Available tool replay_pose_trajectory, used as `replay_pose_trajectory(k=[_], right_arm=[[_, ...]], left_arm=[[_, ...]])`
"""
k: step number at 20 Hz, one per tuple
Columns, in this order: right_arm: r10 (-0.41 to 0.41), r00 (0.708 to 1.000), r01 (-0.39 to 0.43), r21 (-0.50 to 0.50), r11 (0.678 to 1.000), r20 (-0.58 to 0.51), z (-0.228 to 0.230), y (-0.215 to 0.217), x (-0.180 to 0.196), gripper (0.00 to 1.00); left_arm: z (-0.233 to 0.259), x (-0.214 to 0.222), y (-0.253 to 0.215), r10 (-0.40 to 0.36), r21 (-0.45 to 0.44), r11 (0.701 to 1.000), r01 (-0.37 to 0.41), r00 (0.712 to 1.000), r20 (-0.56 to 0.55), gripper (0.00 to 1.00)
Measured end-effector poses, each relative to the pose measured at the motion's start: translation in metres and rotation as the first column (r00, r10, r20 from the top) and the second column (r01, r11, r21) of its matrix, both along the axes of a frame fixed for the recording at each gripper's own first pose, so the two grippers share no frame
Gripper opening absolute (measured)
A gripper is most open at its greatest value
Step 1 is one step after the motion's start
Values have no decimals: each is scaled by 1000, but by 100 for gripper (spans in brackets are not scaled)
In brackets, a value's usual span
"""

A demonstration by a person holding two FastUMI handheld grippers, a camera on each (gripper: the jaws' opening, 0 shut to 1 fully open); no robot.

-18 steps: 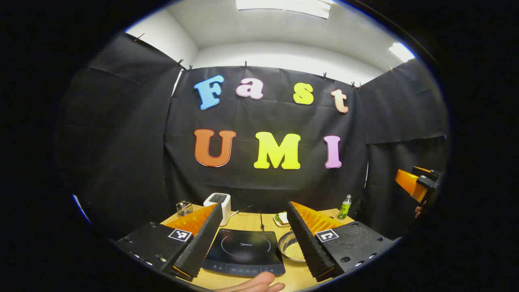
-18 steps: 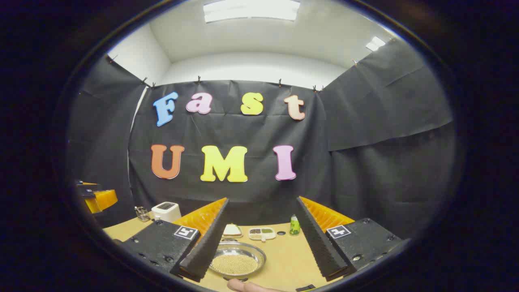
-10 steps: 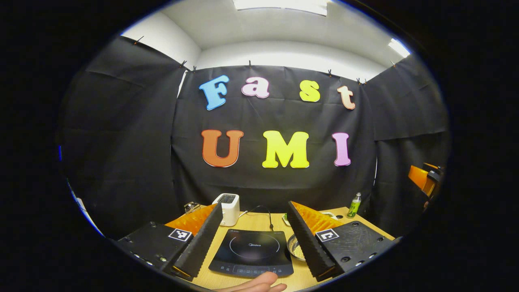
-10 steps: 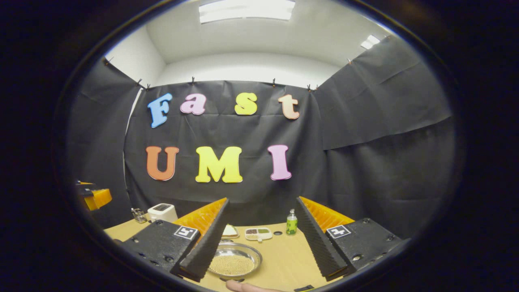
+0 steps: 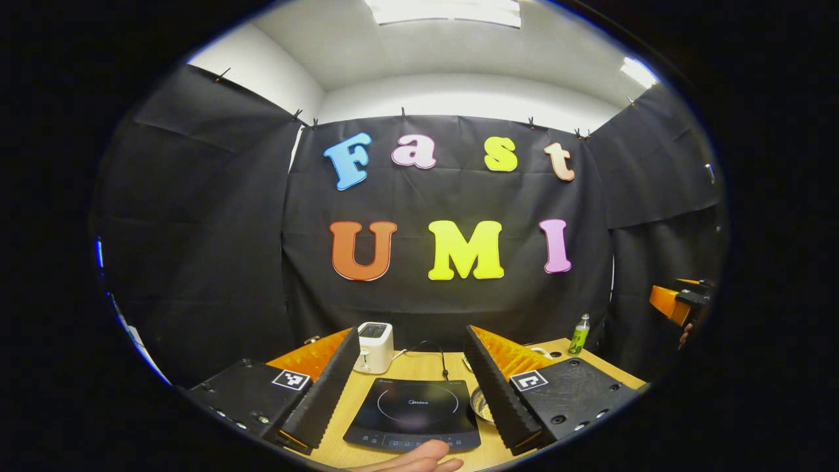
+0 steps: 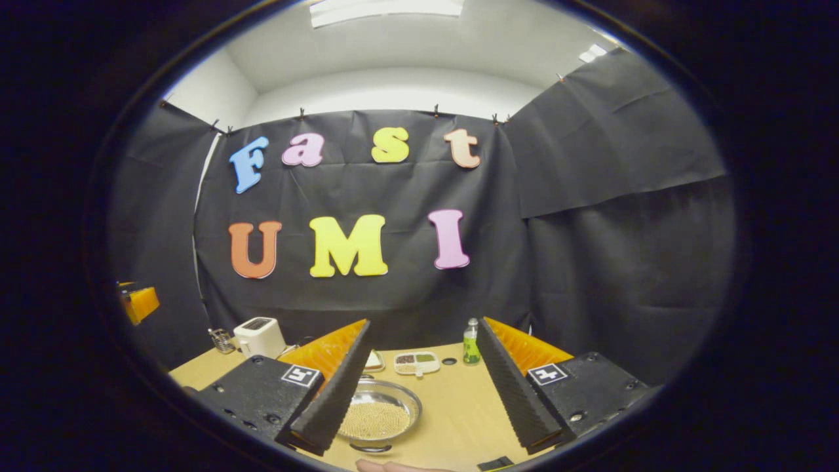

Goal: First push the handle of the pot to place it horizontally, then grasp the pot with both hands and set it on the induction cooktop.

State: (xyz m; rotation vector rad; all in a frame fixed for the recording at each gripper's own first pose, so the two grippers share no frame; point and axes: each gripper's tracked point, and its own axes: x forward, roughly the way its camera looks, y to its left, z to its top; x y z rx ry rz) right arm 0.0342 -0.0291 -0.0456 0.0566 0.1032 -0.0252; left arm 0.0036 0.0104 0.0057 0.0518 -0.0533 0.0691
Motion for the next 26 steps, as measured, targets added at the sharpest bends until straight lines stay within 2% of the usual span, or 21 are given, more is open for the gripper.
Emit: replay_pose_trajectory(k=[4, 5, 8, 11, 12, 15, 16, 17, 18, 20, 21, 22, 26], right_arm=[[22, 999, -21, 13, 1000, -24, -12, 8, 7, 96], [28, 999, -27, 19, 999, -43, -20, 11, 9, 92], [52, 993, -50, 23, 998, -104, -43, 24, 15, 66], [87, 985, -87, 5, 996, -149, -63, 40, 20, 51], [109, 980, -108, 17, 994, -167, -71, 49, 21, 39], [225, 940, -212, 78, 974, -257, -101, 83, 21, 21], [241, 925, -227, 81, 971, -295, -114, 90, 23, 18], [256, 909, -242, 82, 967, -330, -130, 95, 23, 7], [275, 891, -265, 79, 961, -361, -139, 105, 20, 4], [276, 864, -274, 66, 959, -422, -166, 114, 20, 4], [287, 848, -290, 63, 955, -445, -178, 121, 19, 0], [289, 835, -299, 55, 953, -468, -189, 127, 18, 4], [279, 772, -300, 60, 952, -571, -242, 142, 14, 4]], left_arm=[[-9, 0, -6, -15, 14, 1000, 15, 1000, -9, 95], [-10, 0, -6, -16, 21, 1000, 16, 1000, -11, 95], [-14, -1, -6, -12, 40, 999, 13, 1000, -8, 95], [-17, -2, -8, -14, 42, 999, 14, 1000, -6, 95], [-18, -3, -9, -15, 40, 999, 15, 1000, -6, 95], [-19, -7, -6, -10, 53, 999, 10, 1000, 1, 95], [-20, -8, -5, -7, 60, 998, 7, 1000, 5, 95], [-21, -8, -4, -5, 64, 998, 4, 1000, 6, 95], [-21, -9, -4, -3, 67, 998, 3, 1000, 7, 95], [-24, -12, -2, -6, 67, 998, 5, 1000, 7, 95], [-27, -14, -2, -5, 67, 998, 5, 1000, 7, 95], [-29, -14, 0, -3, 67, 998, 3, 1000, 6, 95], [-38, -15, 8, 13, 73, 997, -13, 1000, -4, 95]])
